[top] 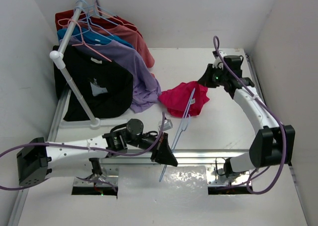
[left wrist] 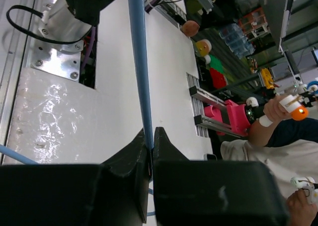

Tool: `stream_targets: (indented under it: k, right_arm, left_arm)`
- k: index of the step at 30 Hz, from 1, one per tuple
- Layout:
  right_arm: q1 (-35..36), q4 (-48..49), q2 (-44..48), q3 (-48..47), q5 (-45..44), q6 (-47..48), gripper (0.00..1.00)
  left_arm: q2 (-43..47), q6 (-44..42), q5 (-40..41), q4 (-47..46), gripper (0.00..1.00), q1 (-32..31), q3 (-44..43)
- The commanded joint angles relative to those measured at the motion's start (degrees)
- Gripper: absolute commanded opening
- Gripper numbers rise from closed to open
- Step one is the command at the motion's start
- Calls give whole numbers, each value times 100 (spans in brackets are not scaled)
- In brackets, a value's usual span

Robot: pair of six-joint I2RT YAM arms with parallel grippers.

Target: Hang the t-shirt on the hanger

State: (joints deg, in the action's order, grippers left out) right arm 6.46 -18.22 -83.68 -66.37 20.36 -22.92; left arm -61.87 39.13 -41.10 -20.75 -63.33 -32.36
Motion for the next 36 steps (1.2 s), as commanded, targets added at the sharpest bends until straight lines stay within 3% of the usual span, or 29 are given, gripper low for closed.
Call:
stream_targets:
  k: [1, 14, 28, 36]
  right_arm:
    - [-13, 292, 448, 62, 30, 24, 0]
    - [-4, 547, 747, -26, 328, -169, 0]
    - [5, 785, 748, 80, 689, -310, 0]
    - [22, 986, 993, 422, 925, -537, 0]
  left_arm:
    - [-123, -178, 190, -271, 0, -21, -245]
    - [-730, -134, 576, -553, 0, 5, -446]
    - [-1337, 59, 471, -913, 0, 259, -526]
    - [-1249, 130, 1297, -798, 0, 506, -482]
